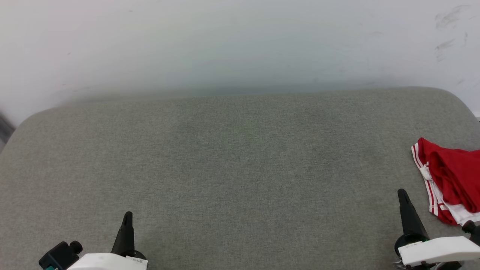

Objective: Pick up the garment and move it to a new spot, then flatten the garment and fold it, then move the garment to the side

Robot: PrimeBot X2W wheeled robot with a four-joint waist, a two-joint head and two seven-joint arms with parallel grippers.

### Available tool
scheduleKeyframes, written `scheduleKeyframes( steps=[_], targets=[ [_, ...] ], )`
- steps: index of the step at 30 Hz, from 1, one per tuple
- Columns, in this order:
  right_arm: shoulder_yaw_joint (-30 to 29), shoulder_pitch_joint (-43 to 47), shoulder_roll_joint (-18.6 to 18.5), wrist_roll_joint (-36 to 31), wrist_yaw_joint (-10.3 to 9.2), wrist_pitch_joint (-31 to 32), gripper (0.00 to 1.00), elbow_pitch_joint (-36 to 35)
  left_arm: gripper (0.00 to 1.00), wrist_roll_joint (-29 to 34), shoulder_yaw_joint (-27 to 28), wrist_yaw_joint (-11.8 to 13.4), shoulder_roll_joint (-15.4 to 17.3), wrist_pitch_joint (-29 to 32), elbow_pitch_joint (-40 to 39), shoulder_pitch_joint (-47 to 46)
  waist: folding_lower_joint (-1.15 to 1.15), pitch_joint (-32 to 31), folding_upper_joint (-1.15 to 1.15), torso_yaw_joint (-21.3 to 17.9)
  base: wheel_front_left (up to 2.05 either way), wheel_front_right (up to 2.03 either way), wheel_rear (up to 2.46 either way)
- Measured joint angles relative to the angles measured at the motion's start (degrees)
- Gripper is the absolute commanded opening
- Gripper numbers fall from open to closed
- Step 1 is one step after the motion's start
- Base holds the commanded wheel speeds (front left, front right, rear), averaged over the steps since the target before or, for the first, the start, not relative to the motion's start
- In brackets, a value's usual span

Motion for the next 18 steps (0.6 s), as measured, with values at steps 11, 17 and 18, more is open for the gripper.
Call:
scheduleKeyframes(
  steps=[11,17,18],
  targets=[
    [-0.47,-1.27,0.01,7.59,0.0,1.97,0.0,0.77,0.0,-7.81,0.35,-1.12,0.16,1.85,1.38,-2.07,0.0,0.17,0.0,0.09,0.0,0.0,0.0],
    [-0.74,-1.9,0.03,11.43,0.0,2.96,0.0,1.18,0.0,-11.78,0.62,-1.8,0.19,2.75,2.07,-3.07,0.0,0.25,0.0,0.13,0.0,0.0,0.0],
    [-0.78,-2.04,0.04,12.05,0.0,3.0,0.0,1.22,0.0,-12.41,0.64,-1.88,0.19,2.91,2.18,-3.21,0.0,0.27,0.0,0.14,0.0,0.0,0.0]
  ],
)
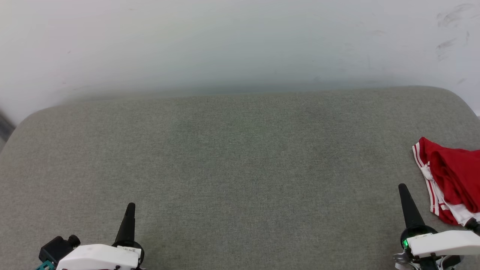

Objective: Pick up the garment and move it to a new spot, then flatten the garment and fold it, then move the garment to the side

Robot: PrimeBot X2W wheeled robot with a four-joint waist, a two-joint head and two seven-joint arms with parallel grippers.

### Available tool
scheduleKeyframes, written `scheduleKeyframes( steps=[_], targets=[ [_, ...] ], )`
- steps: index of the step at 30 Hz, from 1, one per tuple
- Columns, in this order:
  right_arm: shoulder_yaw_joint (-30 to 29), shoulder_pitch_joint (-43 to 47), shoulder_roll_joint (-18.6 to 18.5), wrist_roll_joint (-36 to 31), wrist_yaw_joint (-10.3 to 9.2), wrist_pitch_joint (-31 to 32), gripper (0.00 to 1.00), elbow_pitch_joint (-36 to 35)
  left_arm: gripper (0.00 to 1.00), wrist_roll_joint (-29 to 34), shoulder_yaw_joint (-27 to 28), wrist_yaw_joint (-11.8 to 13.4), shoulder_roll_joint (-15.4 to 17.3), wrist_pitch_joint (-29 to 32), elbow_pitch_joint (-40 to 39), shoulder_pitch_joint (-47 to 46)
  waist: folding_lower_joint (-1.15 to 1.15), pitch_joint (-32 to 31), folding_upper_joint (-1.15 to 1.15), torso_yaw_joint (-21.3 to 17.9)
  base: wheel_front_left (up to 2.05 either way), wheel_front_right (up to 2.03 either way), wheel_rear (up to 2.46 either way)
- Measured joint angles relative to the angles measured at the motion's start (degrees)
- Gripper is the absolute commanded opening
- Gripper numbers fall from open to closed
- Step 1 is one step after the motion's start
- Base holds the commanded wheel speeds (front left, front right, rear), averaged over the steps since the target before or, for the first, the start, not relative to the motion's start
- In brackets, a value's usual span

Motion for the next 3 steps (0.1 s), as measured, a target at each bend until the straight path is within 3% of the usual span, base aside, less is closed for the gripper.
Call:
scheduleKeyframes(
  steps=[3],
  targets=[
    [-0.12,-0.15,0.01,1.76,0.0,0.48,0.0,0.2,0.0,-1.85,0.12,-0.23,0.01,0.44,0.38,-0.28,0.0,0.04,0.0,0.02,0.0,0.0,0.0]
  ],
)
